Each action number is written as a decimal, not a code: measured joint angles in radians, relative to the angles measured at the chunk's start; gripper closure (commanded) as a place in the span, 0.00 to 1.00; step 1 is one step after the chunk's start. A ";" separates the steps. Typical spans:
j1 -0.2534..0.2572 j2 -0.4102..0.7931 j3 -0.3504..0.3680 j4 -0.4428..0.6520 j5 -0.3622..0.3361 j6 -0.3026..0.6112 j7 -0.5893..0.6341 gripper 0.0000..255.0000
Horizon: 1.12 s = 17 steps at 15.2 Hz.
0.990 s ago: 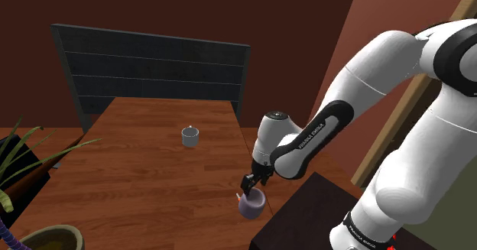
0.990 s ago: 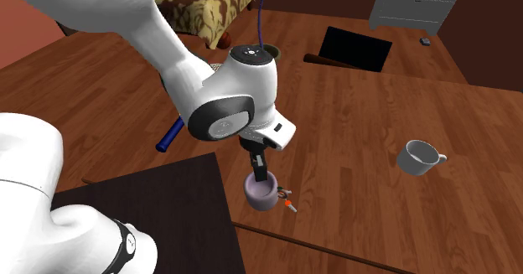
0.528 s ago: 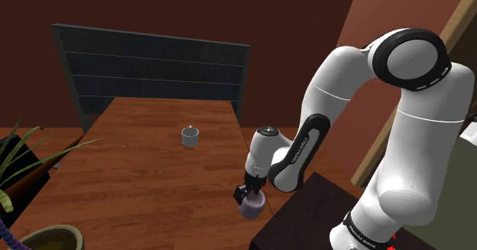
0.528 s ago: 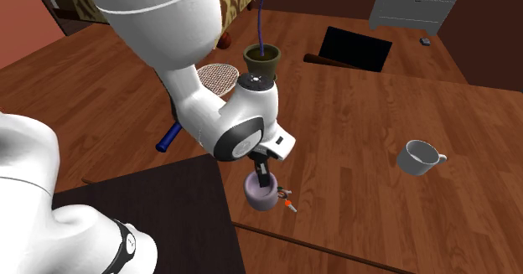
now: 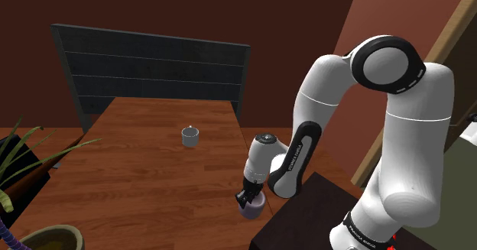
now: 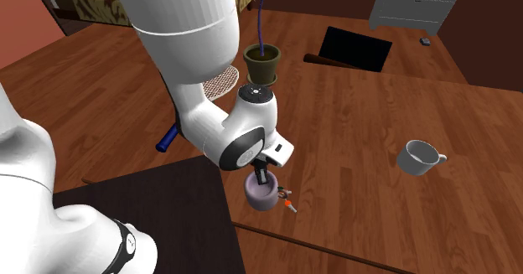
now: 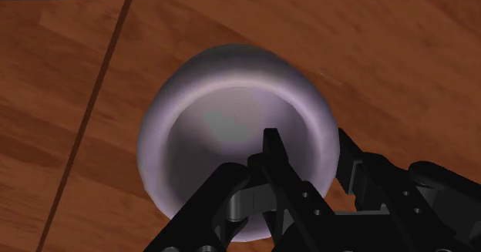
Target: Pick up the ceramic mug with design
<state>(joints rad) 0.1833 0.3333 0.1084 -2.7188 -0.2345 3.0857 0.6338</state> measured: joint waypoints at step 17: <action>-0.123 -0.153 0.145 -0.038 0.099 -0.118 -0.076 1.00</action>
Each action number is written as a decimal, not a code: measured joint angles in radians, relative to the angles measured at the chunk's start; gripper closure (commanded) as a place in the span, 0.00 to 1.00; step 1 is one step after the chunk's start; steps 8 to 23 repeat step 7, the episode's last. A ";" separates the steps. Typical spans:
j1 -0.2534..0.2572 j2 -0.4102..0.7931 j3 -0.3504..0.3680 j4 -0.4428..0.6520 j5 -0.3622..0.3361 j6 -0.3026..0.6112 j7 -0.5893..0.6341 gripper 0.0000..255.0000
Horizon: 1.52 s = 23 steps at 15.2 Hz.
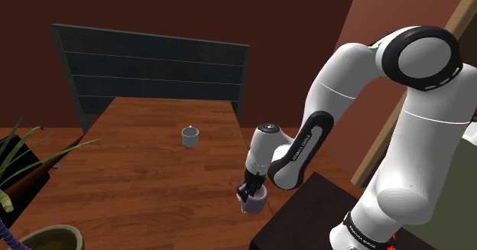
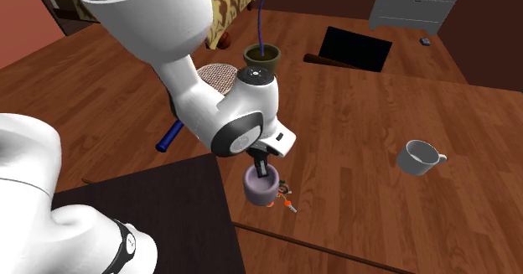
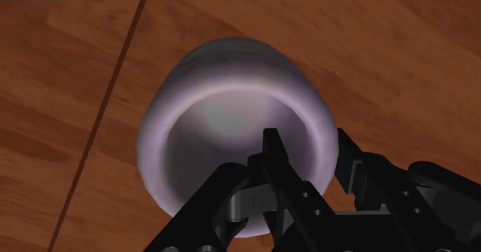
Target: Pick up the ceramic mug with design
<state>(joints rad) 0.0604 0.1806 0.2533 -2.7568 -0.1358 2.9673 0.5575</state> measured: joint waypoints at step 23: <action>-0.049 -0.133 0.086 -0.021 0.148 -0.107 -0.104 1.00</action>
